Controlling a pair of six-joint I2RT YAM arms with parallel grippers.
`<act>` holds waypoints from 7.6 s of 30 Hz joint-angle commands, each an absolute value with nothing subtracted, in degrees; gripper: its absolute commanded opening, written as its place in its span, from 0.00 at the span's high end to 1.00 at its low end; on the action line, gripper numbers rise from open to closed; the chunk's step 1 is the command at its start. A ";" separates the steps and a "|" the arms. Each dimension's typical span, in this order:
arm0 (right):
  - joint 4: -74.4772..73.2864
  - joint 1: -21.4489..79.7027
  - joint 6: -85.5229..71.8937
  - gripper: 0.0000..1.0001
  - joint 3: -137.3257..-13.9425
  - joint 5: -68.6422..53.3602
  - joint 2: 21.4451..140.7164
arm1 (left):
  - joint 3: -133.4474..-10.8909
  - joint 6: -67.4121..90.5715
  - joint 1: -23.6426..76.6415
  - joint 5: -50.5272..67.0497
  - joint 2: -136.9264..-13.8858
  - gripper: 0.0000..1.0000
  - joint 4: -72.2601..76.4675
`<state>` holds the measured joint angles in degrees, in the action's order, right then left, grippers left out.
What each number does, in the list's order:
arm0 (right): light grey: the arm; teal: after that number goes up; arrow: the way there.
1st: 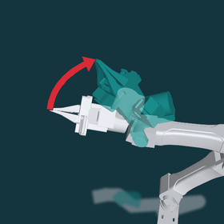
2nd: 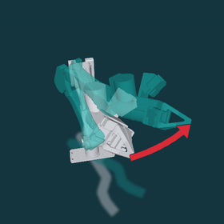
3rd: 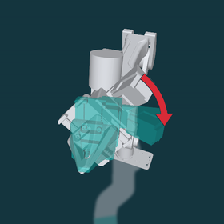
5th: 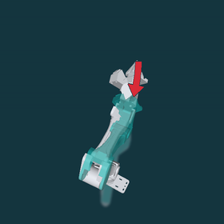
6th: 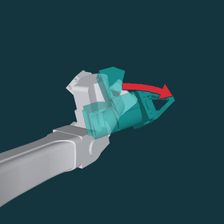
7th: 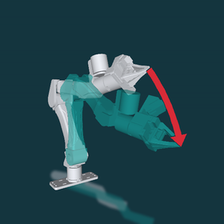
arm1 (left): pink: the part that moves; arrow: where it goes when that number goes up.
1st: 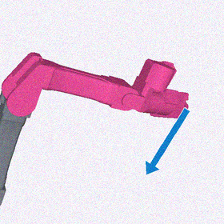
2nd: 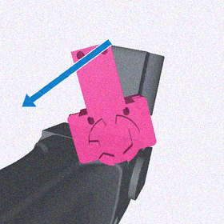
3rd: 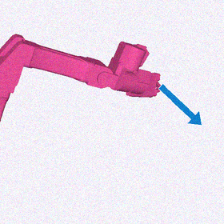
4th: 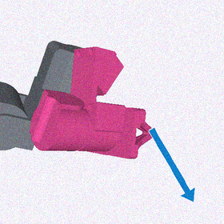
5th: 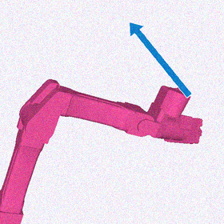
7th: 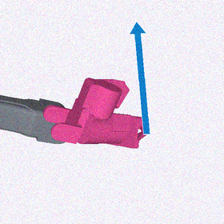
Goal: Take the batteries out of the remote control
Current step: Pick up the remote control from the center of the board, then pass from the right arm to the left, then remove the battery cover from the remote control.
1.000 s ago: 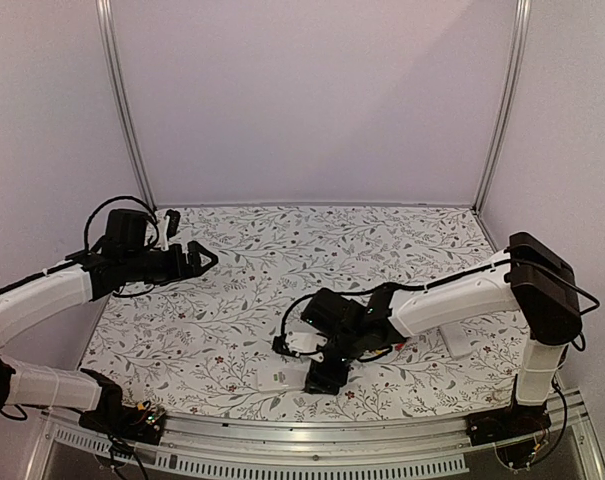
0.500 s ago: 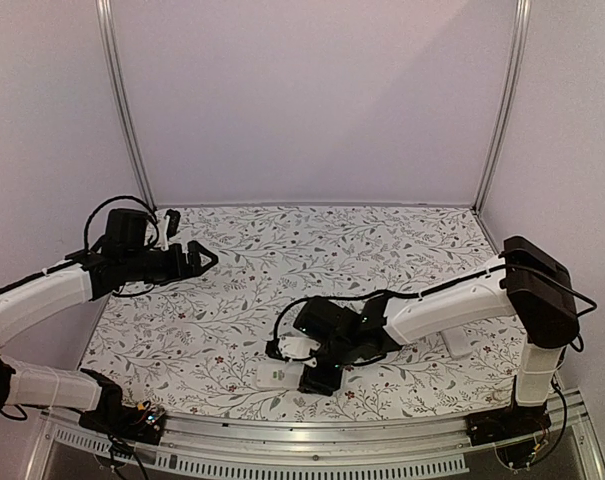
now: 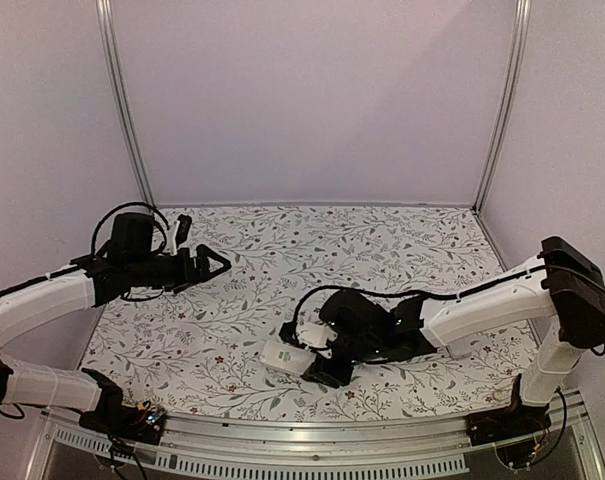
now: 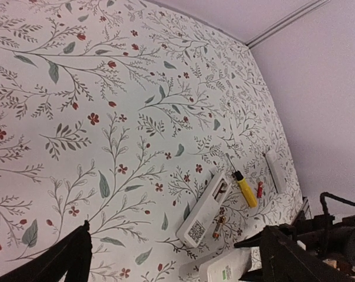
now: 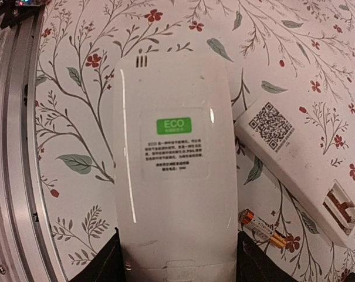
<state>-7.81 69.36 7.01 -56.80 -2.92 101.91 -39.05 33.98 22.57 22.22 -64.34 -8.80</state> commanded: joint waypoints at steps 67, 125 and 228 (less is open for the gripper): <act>15.29 61.09 -9.20 0.02 -57.13 9.30 86.09 | -53.15 30.75 25.03 40.48 -75.48 1.00 2.93; 27.85 50.36 -34.15 0.37 -60.75 -25.60 96.42 | -50.67 24.92 24.21 55.72 -72.57 1.00 10.40; 35.22 50.10 -38.84 0.85 -54.41 -21.81 97.09 | -52.05 22.16 23.00 54.87 -72.27 1.00 6.49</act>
<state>35.07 50.52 -38.48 -55.31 -22.94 98.67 -50.11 22.46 22.72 53.21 -73.10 6.48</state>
